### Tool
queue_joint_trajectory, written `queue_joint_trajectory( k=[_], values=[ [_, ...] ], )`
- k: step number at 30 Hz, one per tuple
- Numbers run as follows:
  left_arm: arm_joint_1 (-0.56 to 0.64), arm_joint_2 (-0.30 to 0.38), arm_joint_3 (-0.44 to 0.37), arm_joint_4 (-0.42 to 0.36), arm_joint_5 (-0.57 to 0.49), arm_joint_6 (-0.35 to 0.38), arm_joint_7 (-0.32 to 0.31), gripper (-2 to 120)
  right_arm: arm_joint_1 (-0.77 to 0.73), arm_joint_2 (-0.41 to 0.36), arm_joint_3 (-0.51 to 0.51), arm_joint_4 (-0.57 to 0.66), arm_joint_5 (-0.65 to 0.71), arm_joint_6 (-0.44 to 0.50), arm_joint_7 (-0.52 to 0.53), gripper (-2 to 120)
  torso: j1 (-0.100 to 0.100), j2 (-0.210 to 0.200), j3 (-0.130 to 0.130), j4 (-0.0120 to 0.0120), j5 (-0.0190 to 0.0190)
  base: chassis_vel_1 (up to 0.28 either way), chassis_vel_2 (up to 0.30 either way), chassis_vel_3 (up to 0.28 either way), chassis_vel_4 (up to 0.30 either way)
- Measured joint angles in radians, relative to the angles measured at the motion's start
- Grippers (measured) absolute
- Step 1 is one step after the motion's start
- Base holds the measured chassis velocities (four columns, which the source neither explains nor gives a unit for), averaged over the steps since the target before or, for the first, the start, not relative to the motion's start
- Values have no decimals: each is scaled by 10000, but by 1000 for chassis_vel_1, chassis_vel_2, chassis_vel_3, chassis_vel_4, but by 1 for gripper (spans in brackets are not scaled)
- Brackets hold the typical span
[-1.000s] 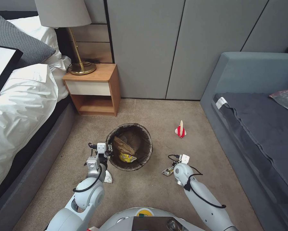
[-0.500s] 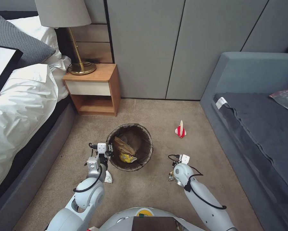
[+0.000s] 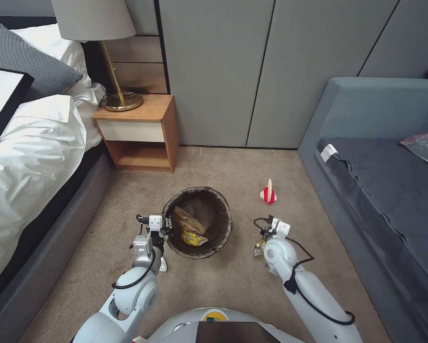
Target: Pick up the trash bin, then pick up the garbage from the floor and place it into the trash bin.
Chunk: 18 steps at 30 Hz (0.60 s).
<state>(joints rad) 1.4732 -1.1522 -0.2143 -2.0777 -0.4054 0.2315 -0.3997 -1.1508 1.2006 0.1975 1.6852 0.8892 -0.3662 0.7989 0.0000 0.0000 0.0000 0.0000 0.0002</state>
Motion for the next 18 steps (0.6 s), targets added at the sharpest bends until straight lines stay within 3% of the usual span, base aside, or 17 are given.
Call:
queue_joint_trajectory(
  k=[2, 7, 11, 13, 18],
  values=[
    [12, 29, 121, -9, -64, 52, 1, 2, -146, -206, 75, 1200, -783, 313, -104, 0, 0, 1, 0, -2, -1, 0, 0, 0, 0],
    [47, 105, 363, -32, -122, 129, 6, 2, -181, -622, 68, 2741, -2172, 987, -851, 0, 0, 1, 0, 0, -1, 0, 0, 0, 0],
    [28, 135, 420, 12, -118, 136, 7, 2, -203, -1028, 1, 3391, -2926, 1589, -1561, 0, 0, 1, 0, -1, -2, 0, 0, 0, 0],
    [12, 162, 480, 59, -116, 145, 6, 2, -266, -1483, -94, 3930, -3642, 2341, -2489, 0, 0, 1, 0, -1, -1, 0, 0, 0, 0],
    [-19, 174, 578, 127, -102, 154, 6, 2, -374, -1989, -247, 4598, -4106, 3058, -3441, 0, 0, 1, 0, 0, -1, 0, 0, 0, 0]
  ],
)
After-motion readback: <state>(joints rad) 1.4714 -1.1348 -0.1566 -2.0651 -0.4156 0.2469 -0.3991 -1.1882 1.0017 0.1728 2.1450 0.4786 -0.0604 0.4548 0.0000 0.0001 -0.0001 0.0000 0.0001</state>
